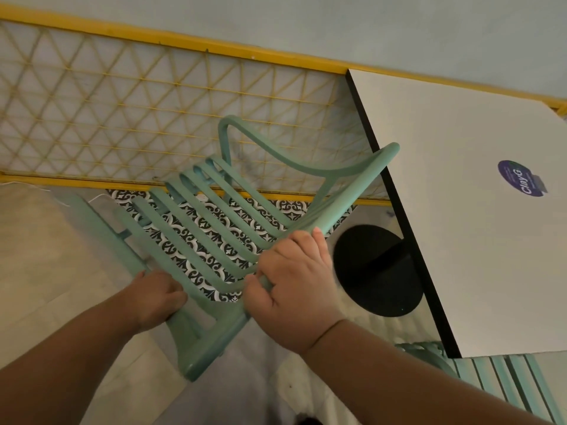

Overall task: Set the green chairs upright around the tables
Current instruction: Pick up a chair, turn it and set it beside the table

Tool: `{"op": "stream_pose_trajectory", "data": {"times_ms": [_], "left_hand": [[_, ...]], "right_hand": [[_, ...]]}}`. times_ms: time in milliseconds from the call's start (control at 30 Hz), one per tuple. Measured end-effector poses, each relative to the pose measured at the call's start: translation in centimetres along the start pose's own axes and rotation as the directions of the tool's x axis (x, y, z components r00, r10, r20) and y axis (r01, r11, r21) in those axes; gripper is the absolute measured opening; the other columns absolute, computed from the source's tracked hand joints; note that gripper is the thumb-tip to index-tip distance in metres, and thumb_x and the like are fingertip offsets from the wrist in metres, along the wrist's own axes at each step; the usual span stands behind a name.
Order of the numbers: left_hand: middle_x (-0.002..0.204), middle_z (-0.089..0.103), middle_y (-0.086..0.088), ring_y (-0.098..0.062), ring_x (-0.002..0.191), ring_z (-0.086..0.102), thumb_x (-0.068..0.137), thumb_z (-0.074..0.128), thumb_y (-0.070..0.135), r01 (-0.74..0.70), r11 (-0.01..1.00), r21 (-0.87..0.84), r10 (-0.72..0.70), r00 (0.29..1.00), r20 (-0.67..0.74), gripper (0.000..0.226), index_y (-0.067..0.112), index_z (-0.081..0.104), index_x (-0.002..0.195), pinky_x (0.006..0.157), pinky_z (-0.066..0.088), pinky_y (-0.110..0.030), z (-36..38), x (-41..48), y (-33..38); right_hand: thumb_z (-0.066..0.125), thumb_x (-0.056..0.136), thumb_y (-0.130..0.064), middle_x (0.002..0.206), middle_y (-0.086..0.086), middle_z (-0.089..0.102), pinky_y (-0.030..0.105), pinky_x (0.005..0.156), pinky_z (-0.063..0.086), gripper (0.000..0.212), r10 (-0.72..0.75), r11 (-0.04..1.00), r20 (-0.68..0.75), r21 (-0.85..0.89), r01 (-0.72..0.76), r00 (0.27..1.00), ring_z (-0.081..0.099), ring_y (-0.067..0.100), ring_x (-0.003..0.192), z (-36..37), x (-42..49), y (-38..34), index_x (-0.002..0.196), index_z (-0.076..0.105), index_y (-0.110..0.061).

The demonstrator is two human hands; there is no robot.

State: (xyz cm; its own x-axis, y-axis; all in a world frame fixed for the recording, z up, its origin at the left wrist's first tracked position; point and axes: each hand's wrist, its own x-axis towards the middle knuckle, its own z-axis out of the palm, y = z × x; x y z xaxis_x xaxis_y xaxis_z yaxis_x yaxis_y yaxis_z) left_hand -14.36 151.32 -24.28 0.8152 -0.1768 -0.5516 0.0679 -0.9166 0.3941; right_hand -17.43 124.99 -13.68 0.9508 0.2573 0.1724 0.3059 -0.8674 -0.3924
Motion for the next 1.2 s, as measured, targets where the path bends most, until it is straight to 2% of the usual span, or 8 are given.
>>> {"op": "stream_pose_trajectory", "data": {"times_ms": [133,267,467,633,700,733,833,1200], "left_hand": [[0.109,0.064,0.01,-0.01,0.1,0.06,0.1,0.05,0.04,-0.001,0.955,-0.297,-0.07,0.971,-0.229,0.018,0.035,0.067,0.098,0.09,0.048,-0.036,-2.7,-5.3,6.7],[0.12,0.047,0.022,-0.003,0.104,0.054,0.097,0.05,0.056,-0.082,0.927,-0.365,-0.044,0.945,-0.325,0.033,0.05,0.049,0.129,0.082,0.044,-0.032,-4.0,-11.6,14.9],[0.15,0.04,0.009,-0.019,0.134,0.04,0.089,0.043,0.064,-0.081,0.997,-0.006,0.073,0.931,-0.357,0.077,0.041,0.012,0.155,0.109,0.04,-0.045,-1.3,-10.6,19.1],[0.122,0.062,0.001,-0.022,0.105,0.062,0.105,0.038,0.043,-0.067,0.995,0.074,0.09,0.921,-0.379,0.057,0.035,0.014,0.155,0.091,0.054,-0.044,-0.4,-7.7,20.0],[0.107,0.066,0.002,-0.02,0.091,0.066,0.107,0.037,0.038,-0.059,0.992,0.108,0.098,0.908,-0.408,0.05,0.032,0.02,0.154,0.081,0.058,-0.041,-0.4,-7.6,20.0],[0.102,0.066,0.004,-0.019,0.085,0.066,0.107,0.038,0.036,-0.055,0.991,0.125,0.103,0.902,-0.419,0.048,0.031,0.023,0.153,0.078,0.058,-0.039,-0.3,-7.6,19.9],[0.088,0.06,0.007,-0.016,0.071,0.061,0.106,0.043,0.029,-0.061,0.994,0.094,0.096,0.894,-0.437,0.04,0.031,0.03,0.145,0.069,0.057,-0.034,-0.3,-8.0,19.8],[0.094,0.063,0.006,-0.017,0.073,0.058,0.105,0.043,0.033,-0.099,0.989,0.11,0.139,0.878,-0.459,0.035,0.031,0.036,0.14,0.071,0.057,-0.038,-0.3,-8.2,19.0]], "right_hand": [[0.046,0.086,-0.071,0.092,-0.017,0.059,0.045,0.121,0.019,0.046,-0.128,0.992,0.127,-0.001,0.129,0.984,0.047,0.01,0.105,-1.9,0.3,1.4,0.094,0.07,-0.032],[0.057,0.077,-0.084,0.101,-0.014,0.065,0.044,0.105,0.041,0.07,-0.305,0.952,0.174,0.034,0.304,0.936,0.056,0.01,0.104,-3.9,2.9,4.8,0.115,0.072,-0.027],[0.05,0.064,-0.098,0.123,-0.002,0.067,0.055,0.118,0.032,0.1,-0.308,0.918,0.293,-0.161,0.364,0.905,0.049,0.031,0.135,-6.2,8.6,10.6,0.126,0.07,-0.023],[0.021,0.046,-0.11,0.134,-0.007,0.061,0.05,0.122,0.022,0.123,-0.144,0.872,0.505,-0.343,0.351,0.851,0.031,0.031,0.149,-7.8,11.6,11.2,0.13,0.066,-0.032],[0.014,0.04,-0.112,0.111,-0.008,0.07,0.045,0.111,0.042,0.12,-0.115,0.849,0.543,-0.381,0.366,0.832,0.055,0.026,0.13,-7.8,12.4,11.2,0.109,0.073,-0.033],[0.012,0.036,-0.113,0.093,-0.008,0.071,0.042,0.094,0.053,0.117,-0.103,0.845,0.546,-0.394,0.363,0.831,0.066,0.022,0.106,-7.6,12.5,11.1,0.093,0.073,-0.03],[0.005,0.027,-0.113,0.068,-0.006,0.065,0.035,0.064,0.056,0.118,-0.108,0.832,0.517,-0.42,0.362,0.849,0.064,0.016,0.065,-6.8,12.6,10.8,0.074,0.069,-0.025],[0.009,0.024,-0.115,0.068,-0.005,0.067,0.037,0.064,0.057,0.121,-0.124,0.854,0.478,-0.394,0.338,0.87,0.064,0.016,0.063,-6.2,12.1,10.9,0.076,0.072,-0.025]]}}
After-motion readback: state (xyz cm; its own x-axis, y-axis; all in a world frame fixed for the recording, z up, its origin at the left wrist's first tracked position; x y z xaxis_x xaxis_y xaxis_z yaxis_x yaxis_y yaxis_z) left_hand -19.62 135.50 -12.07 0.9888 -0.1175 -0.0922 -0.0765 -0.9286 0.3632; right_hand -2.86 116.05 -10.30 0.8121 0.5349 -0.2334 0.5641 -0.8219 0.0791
